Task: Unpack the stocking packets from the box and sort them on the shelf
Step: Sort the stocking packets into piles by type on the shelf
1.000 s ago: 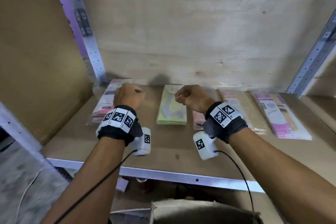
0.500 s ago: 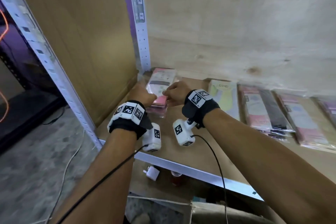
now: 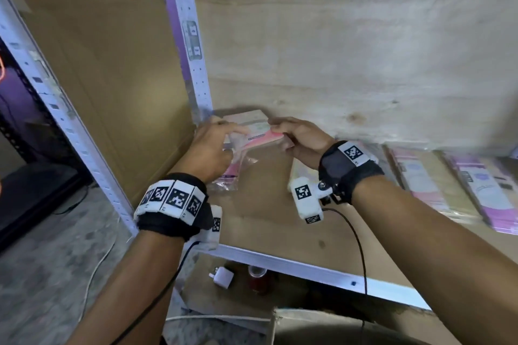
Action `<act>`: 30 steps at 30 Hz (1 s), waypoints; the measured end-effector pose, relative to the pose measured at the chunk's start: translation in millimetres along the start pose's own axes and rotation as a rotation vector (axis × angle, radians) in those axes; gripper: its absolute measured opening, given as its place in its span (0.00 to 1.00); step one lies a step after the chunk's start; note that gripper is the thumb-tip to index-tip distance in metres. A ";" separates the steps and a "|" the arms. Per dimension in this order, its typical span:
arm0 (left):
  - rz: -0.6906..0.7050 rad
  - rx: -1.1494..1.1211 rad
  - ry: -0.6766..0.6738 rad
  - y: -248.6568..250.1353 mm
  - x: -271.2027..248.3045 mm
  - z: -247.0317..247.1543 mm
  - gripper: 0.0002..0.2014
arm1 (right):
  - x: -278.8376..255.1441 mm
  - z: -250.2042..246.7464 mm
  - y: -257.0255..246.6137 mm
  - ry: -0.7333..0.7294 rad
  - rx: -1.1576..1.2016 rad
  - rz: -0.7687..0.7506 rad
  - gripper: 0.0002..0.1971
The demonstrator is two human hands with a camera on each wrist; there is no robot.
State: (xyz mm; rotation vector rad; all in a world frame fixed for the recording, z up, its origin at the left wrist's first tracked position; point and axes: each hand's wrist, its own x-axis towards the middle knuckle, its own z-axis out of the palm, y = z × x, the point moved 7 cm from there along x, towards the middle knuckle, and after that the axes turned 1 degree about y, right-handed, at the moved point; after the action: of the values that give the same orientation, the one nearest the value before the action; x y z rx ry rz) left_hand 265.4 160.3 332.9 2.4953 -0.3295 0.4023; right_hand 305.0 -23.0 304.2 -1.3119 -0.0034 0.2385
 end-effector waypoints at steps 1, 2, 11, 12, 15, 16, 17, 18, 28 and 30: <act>0.077 0.012 0.044 20.4 -3.3 -7.3 0.26 | -9.7 -6.6 -8.7 -0.020 0.034 0.002 0.12; 0.149 0.024 0.073 40.1 -6.8 -12.8 0.25 | -19.9 -13.6 -16.1 -0.041 0.082 0.011 0.11; 0.490 -0.216 0.341 186.5 -33.0 -14.2 0.12 | -117.6 -97.6 -58.7 -0.106 0.179 -0.110 0.13; 0.473 -0.260 0.338 195.1 -31.0 -7.6 0.12 | -126.8 -109.6 -58.2 -0.094 0.159 -0.143 0.13; 0.346 -0.511 0.233 208.0 -20.2 24.3 0.10 | -148.3 -150.0 -52.8 0.022 -0.128 -0.252 0.07; 0.266 -0.641 0.202 207.1 -16.7 37.0 0.08 | -155.5 -161.0 -50.9 0.061 -0.301 -0.272 0.05; 0.174 -0.769 0.179 203.4 -13.1 50.9 0.07 | -160.4 -170.2 -47.7 0.079 -0.471 -0.280 0.06; 0.086 -0.878 0.152 198.6 -9.7 65.9 0.05 | -164.1 -178.7 -43.5 0.090 -0.586 -0.270 0.08; -0.286 -1.028 -0.087 126.9 15.4 156.5 0.15 | -178.8 -236.1 5.4 -0.054 -0.565 0.033 0.18; -0.202 -0.900 -0.123 121.8 21.2 156.4 0.19 | -180.7 -244.3 11.0 -0.051 -0.618 0.077 0.24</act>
State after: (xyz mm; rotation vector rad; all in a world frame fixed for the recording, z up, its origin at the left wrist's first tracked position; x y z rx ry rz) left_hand 279.0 -31.4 279.9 1.6444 -0.2297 -0.0059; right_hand 160.3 -285.7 254.1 -1.9224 -0.0750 0.3534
